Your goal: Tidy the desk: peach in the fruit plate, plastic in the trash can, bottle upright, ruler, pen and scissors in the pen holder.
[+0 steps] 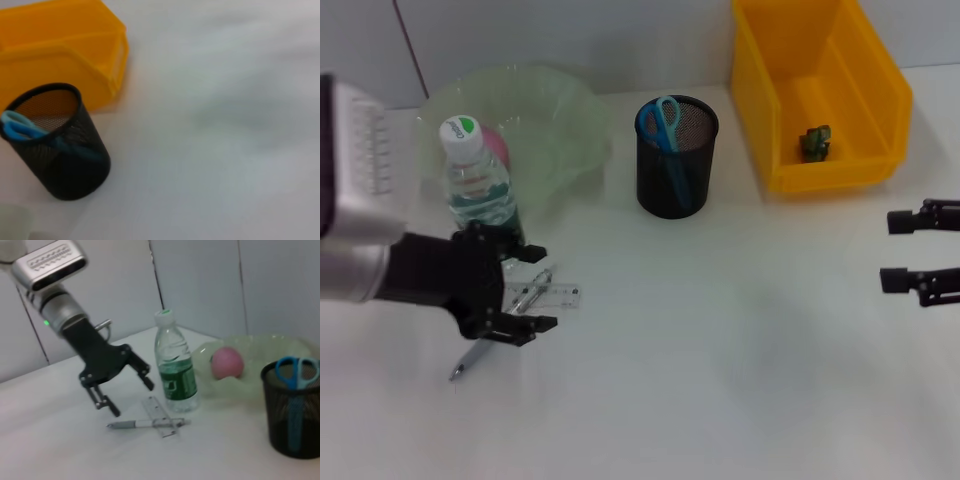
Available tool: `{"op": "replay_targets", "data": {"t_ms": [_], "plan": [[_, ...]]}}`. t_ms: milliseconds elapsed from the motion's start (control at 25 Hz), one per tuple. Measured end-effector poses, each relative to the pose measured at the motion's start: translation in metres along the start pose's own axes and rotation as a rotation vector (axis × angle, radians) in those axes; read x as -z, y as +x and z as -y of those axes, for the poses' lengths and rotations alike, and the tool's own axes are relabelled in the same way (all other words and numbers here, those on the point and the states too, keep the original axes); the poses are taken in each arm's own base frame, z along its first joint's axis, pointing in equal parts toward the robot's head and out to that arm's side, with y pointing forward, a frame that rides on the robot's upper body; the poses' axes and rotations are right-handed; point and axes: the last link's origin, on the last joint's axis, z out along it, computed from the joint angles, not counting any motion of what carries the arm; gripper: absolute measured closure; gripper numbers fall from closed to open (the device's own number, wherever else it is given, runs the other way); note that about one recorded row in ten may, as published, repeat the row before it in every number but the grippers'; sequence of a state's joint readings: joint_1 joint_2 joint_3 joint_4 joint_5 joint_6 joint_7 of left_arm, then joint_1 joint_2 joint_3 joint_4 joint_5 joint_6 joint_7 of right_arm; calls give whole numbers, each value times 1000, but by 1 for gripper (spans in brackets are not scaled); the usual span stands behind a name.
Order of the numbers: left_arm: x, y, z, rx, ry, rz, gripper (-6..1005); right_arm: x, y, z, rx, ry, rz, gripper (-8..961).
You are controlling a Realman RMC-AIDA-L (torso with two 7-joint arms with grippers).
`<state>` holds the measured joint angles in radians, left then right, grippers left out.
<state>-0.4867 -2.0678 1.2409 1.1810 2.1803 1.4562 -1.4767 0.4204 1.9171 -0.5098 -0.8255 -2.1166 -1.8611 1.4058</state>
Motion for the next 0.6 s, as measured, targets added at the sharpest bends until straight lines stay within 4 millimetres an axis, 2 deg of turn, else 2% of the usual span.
{"op": "replay_targets", "data": {"t_ms": [280,600], "plan": [[-18,16,11,-125,-38,87,220,-15,5,-6,-32,-23,-1,132],[-36,21,25,-196,-53,140,222,-22,8,-10,-63,-60,-33,133]]}}
